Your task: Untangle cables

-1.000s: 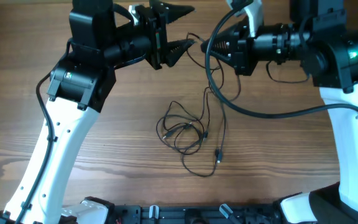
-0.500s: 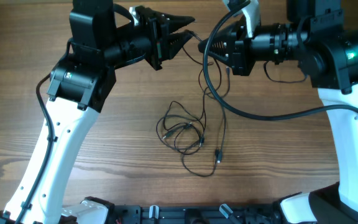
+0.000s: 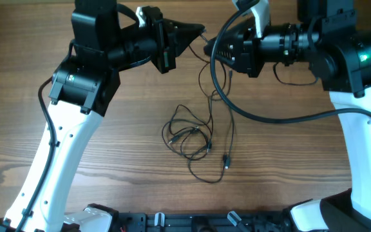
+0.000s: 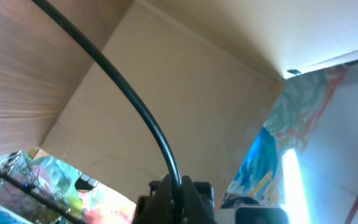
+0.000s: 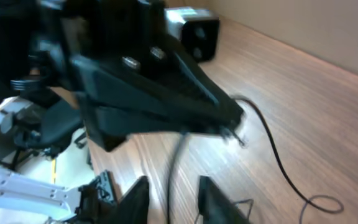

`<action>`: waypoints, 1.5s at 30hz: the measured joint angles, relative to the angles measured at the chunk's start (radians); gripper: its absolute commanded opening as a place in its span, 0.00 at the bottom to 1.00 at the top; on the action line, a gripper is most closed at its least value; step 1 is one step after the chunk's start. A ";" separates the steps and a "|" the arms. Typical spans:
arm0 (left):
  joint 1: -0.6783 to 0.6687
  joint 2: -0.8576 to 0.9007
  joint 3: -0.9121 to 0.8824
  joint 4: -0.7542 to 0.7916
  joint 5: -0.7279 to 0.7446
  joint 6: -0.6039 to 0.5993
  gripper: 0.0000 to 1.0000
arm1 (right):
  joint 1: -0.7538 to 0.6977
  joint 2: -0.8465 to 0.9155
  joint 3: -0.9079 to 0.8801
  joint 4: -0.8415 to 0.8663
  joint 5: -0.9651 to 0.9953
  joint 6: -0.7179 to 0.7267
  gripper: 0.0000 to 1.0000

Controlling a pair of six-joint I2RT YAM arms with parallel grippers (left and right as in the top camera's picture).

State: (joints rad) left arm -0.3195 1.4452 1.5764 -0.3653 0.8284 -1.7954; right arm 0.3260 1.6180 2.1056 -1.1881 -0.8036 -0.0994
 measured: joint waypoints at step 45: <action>0.039 0.045 0.007 0.570 -0.696 0.333 0.04 | 0.001 0.000 0.000 -0.189 0.618 0.298 1.00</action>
State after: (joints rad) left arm -0.2806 1.4902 1.5833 0.2043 0.1322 -1.4624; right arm 0.3267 1.6180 2.1052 -1.3773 -0.1856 0.1982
